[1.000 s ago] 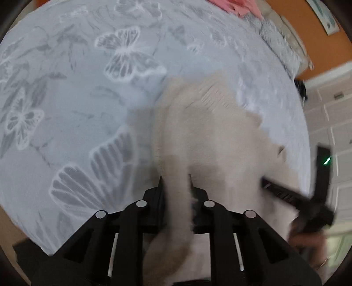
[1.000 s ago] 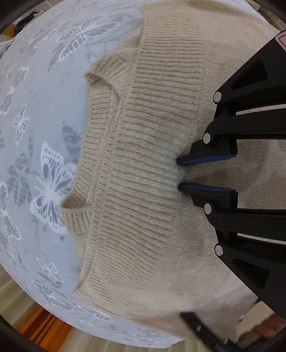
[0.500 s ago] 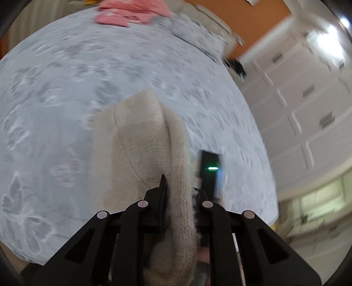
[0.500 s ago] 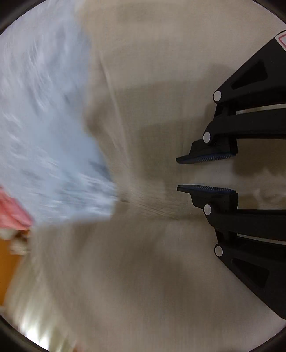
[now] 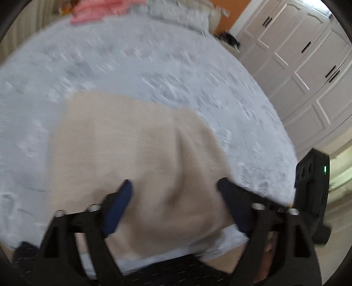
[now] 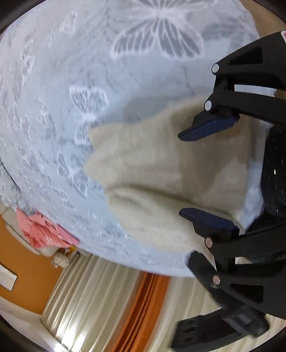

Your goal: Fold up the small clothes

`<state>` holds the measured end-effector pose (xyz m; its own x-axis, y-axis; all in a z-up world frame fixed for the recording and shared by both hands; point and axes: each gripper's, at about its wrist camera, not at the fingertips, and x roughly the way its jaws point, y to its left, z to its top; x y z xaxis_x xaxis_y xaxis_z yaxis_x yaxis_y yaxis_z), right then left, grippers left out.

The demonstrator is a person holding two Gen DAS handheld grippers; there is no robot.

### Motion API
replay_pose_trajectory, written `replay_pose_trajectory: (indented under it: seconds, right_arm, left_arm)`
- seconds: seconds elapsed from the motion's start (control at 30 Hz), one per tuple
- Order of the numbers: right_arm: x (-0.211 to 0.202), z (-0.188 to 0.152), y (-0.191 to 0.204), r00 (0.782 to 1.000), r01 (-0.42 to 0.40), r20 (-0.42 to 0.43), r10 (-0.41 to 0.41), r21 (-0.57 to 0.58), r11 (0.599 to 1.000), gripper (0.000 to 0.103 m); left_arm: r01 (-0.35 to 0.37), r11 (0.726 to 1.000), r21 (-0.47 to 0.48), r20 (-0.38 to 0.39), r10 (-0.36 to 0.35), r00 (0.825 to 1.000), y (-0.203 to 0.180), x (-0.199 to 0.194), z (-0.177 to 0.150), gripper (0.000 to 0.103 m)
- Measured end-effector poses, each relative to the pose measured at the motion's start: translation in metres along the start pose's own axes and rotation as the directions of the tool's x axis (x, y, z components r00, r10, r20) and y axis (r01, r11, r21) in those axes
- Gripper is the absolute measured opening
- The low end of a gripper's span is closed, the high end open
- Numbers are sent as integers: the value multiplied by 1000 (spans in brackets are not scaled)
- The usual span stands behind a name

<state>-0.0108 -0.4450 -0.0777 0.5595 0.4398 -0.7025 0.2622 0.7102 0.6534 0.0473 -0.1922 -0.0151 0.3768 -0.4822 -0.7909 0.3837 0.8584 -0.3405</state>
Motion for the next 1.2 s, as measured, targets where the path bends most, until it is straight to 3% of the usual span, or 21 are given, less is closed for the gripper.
replay_pose_trajectory:
  seconds: [0.13,0.23,0.3,0.37,0.4,0.43,0.5,0.6,0.67,0.8,0.93,1.07,1.2]
  right_arm:
    - [24,8,33,998,-61,-14,62,28,998,70]
    - [47,12,55,998,11,-59,-11,2,1000,70]
    - [67,13,70,988,107,-102,-112,-57,993,70]
    - [83,6,83,978,146,-133,-160,-111,983,71]
    - [87,4,87,975,149,-146,-167,-126,981,65]
    - [92,-1,92,973,148,-157,-171,-147,978,38]
    - [91,-3,107,971,155,-149,-184,-188,970,24]
    - [52,12,125,997,40,-59,-50,-163,986,20]
    - [20,22,130,1000,-8,1,8,-165,986,20]
    - [-2,19,98,997,72,44,-66,-142,987,20]
    - [44,2,24,970,224,-76,-230,-78,971,20]
    - [32,6,30,989,144,-24,-145,-39,989,20]
    - [6,14,49,992,116,59,-110,-102,988,20]
  left_arm:
    - [-76,997,6,23,76,997,26,-31,-12,86]
    - [-141,990,-13,-1,141,990,43,-43,-24,86]
    - [-169,985,-36,-11,168,986,56,-48,-31,86]
    - [-174,983,-57,-27,172,985,65,-52,-38,86]
    - [-169,983,-66,-35,167,985,67,-52,-40,86]
    - [-162,984,-75,-43,159,986,70,-53,-44,86]
    - [-162,984,-78,-51,158,986,74,-54,-49,86]
    - [-159,985,-69,-52,156,986,81,-61,-54,86]
    - [-161,984,-76,-48,158,986,87,-66,-57,86]
    - [-159,981,-110,-59,153,986,100,-65,-59,87]
    - [-159,977,-142,-83,148,986,106,-54,-60,87]
    - [-164,980,-114,-102,153,983,96,-46,-59,87]
    - [-177,981,-75,-102,169,980,86,-42,-55,88]
